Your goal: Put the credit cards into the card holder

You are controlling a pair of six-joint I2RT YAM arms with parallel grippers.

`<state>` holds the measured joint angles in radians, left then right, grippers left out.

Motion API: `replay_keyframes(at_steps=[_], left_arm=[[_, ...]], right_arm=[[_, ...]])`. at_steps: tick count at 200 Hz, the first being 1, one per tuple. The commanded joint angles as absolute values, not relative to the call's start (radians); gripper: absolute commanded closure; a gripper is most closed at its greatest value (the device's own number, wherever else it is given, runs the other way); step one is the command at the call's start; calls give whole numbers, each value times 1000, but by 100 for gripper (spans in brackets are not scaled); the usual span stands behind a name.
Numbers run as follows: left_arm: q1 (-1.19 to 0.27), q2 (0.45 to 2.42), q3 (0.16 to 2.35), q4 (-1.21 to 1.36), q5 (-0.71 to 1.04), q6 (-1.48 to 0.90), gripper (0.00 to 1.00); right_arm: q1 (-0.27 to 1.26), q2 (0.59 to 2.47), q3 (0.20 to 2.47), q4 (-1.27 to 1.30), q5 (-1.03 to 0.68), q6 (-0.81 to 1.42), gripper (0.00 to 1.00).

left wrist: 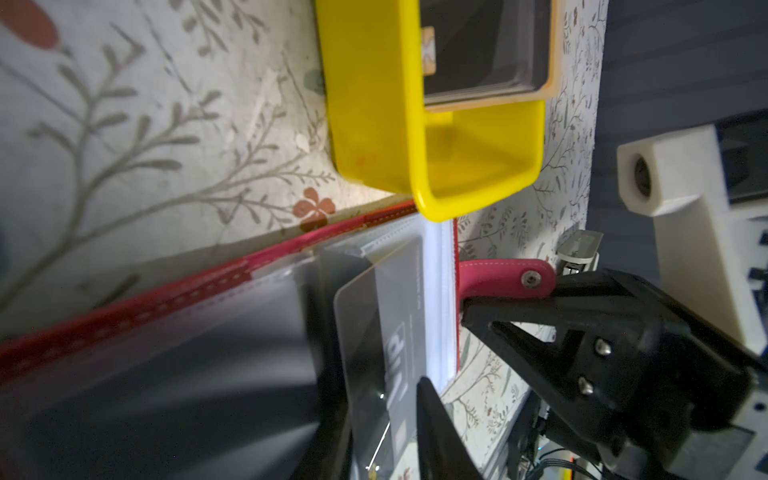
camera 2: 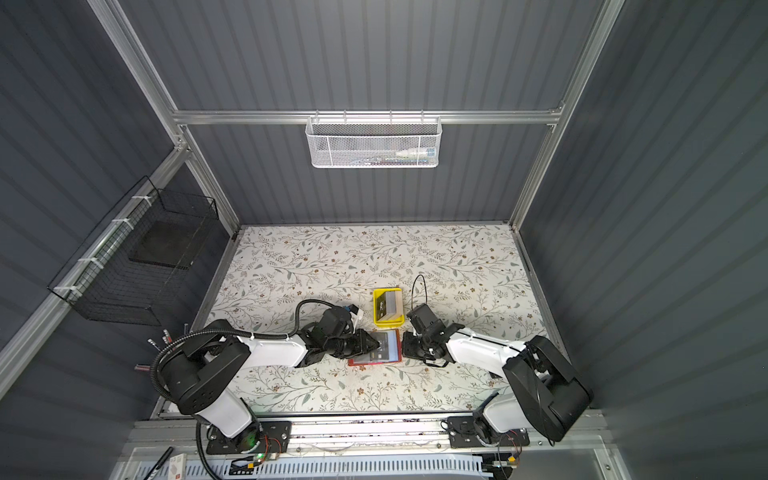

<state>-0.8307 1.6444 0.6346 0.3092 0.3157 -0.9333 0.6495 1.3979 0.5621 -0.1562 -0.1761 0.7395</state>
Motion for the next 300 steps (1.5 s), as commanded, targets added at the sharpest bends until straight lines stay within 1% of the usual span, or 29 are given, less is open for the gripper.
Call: replay_keyframes(at_steps=[1, 20, 59, 73, 83, 126, 149, 171, 215, 258, 300], left_arm=[[-833, 1629, 656, 190, 282, -884, 69], [-833, 1613, 651, 187, 282, -880, 63], [-834, 1541, 632, 192, 253, -859, 61], [-833, 1528, 643, 150, 237, -842, 57], [-833, 1522, 648, 123, 224, -832, 56], [-834, 1497, 650, 70, 206, -804, 57], [-833, 1501, 657, 72, 225, -781, 61], [-833, 1508, 649, 93, 233, -782, 61], [-833, 1524, 625, 177, 266, -819, 61], [-832, 1503, 614, 187, 250, -810, 61], [-832, 1476, 602, 197, 239, -799, 61]], right_arm=[[656, 1399, 549, -169, -173, 738, 81], [661, 1380, 547, -160, -177, 735, 82], [683, 1336, 541, -114, -210, 737, 83], [698, 1337, 553, -125, -196, 742, 82], [708, 1339, 562, -133, -185, 746, 82], [723, 1357, 589, -166, -150, 775, 82], [726, 1346, 592, -181, -114, 795, 82], [727, 1333, 594, -226, -46, 816, 79], [727, 1300, 603, -284, -2, 825, 77], [752, 1219, 596, -249, -89, 815, 78], [826, 1259, 626, -251, -52, 865, 78]])
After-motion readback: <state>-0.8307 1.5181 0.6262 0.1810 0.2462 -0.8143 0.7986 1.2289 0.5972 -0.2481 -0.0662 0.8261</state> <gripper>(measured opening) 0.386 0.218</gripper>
